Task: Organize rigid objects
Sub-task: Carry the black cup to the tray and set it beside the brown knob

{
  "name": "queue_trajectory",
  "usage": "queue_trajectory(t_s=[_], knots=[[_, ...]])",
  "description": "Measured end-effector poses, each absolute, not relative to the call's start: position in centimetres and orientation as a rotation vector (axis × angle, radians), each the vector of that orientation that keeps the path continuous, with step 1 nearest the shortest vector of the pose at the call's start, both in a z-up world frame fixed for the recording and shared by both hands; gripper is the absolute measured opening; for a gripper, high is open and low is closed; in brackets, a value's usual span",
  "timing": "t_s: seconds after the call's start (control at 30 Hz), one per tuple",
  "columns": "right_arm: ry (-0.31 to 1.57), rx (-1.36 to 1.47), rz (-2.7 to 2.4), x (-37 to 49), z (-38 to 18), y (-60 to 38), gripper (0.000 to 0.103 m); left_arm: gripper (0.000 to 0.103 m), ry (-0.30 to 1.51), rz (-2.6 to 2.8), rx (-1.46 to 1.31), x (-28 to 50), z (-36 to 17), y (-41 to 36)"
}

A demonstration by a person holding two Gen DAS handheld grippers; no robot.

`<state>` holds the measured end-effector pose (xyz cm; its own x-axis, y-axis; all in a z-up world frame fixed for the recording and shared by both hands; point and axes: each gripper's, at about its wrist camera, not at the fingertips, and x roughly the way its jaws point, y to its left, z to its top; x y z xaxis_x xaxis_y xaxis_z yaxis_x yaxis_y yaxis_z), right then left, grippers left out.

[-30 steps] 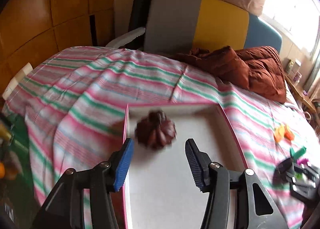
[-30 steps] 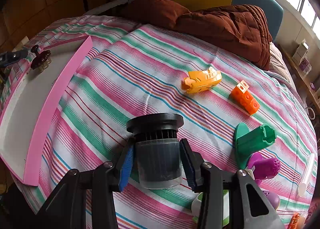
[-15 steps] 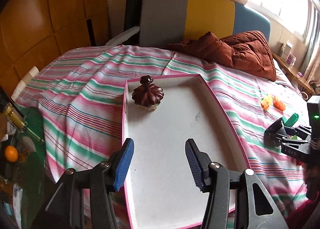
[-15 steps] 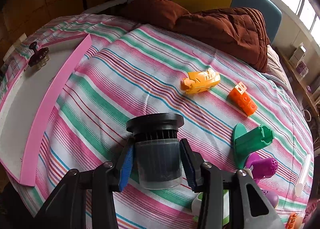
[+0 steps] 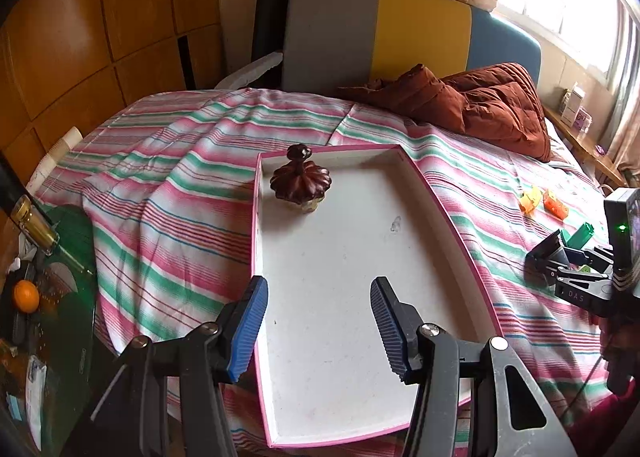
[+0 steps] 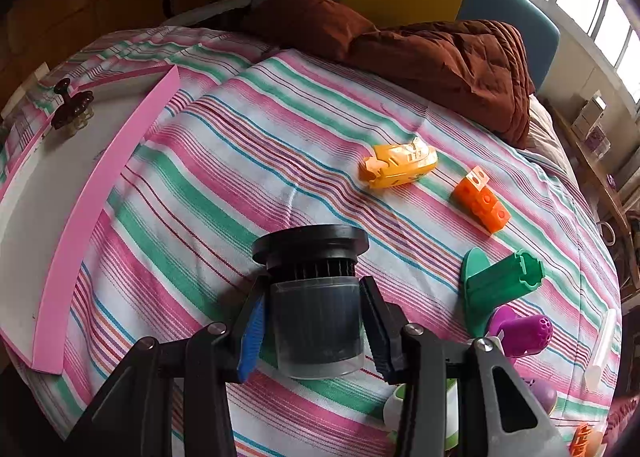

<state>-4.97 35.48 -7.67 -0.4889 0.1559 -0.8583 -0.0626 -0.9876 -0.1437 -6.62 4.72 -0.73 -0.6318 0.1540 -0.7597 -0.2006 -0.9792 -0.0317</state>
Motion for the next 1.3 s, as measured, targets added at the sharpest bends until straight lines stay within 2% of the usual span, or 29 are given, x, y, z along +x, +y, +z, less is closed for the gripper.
queue_trajectory(t_s=[0.3, 0.57, 0.7, 1.07, 1.3], knots=[[0.021, -1.508, 2.617, -4.8, -6.0, 34.6, 0.044, 0.054, 0.041, 2.681, -1.246, -6.4, -1.1, 2.8], [0.097, -1.460, 2.781, -5.8, -1.7, 29.7, 0.044, 0.054, 0.005, 2.697, -1.264, -6.4, -1.6, 1.2], [0.195, -1.505, 2.864, -7.1, -0.8, 26.6, 0.044, 0.054, -0.017, 2.705, -1.274, -6.5, -1.7, 0.5], [0.323, -1.721, 2.919, -12.4, -2.7, 18.3, 0.044, 0.054, -0.064, 2.718, -1.312, -6.8, -2.4, -1.3], [0.331, -1.813, 2.848, -15.3, -5.1, 14.7, 0.044, 0.054, -0.097, 2.729, -1.340, -6.8, -3.1, -2.8]])
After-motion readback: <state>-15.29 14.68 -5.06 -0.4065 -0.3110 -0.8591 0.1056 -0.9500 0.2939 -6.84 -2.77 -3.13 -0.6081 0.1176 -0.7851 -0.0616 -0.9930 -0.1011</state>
